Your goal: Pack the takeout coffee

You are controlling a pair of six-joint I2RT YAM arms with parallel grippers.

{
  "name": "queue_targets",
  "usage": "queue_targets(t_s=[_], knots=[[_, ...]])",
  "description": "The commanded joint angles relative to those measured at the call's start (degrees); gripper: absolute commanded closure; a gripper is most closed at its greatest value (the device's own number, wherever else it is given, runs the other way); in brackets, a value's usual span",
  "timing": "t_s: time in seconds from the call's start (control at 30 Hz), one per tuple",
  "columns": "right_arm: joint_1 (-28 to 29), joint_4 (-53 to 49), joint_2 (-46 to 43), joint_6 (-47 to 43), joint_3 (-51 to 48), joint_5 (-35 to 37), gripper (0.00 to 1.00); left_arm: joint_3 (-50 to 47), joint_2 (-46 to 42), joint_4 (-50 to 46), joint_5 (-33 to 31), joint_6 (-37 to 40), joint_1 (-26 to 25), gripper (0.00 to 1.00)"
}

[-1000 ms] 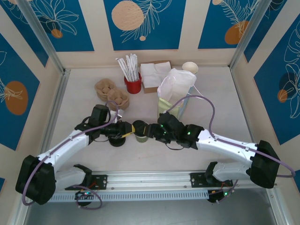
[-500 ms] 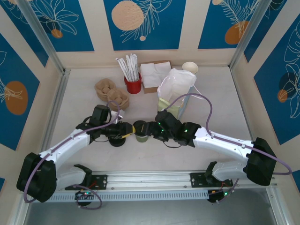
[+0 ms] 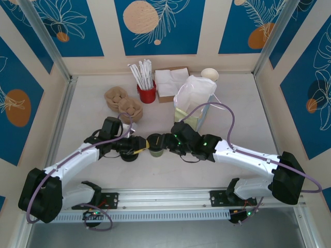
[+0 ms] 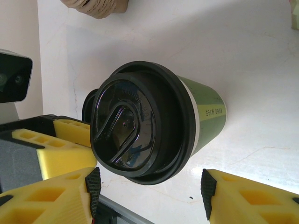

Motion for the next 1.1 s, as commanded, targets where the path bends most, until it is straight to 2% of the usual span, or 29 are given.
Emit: queue_targets(t_s=[0.0, 0.13, 0.27, 0.4, 1.07], knots=[[-0.23, -1.61, 0.65, -0.03, 1.88, 2.06, 0.39, 2.78, -1.55, -4.22, 1.14, 2.78, 0.79, 0.53], [-0.23, -2.15, 1.11, -0.15, 2.25, 2.24, 0.39, 5.91, -3.38, -9.13, -0.66, 5.53, 0.76, 0.44], [-0.26, -2.24, 1.53, -0.27, 2.43, 2.31, 0.4, 7.77, -3.51, -10.62, -1.65, 6.97, 0.76, 0.4], [-0.35, -2.15, 1.64, -0.12, 2.25, 2.4, 0.4, 10.05, -2.14, -12.82, -4.19, 9.63, 0.75, 0.39], [-1.24, -1.97, 4.89, 0.14, 3.13, 1.37, 0.4, 16.0, 9.7, -12.19, -3.84, 15.65, 0.77, 0.38]])
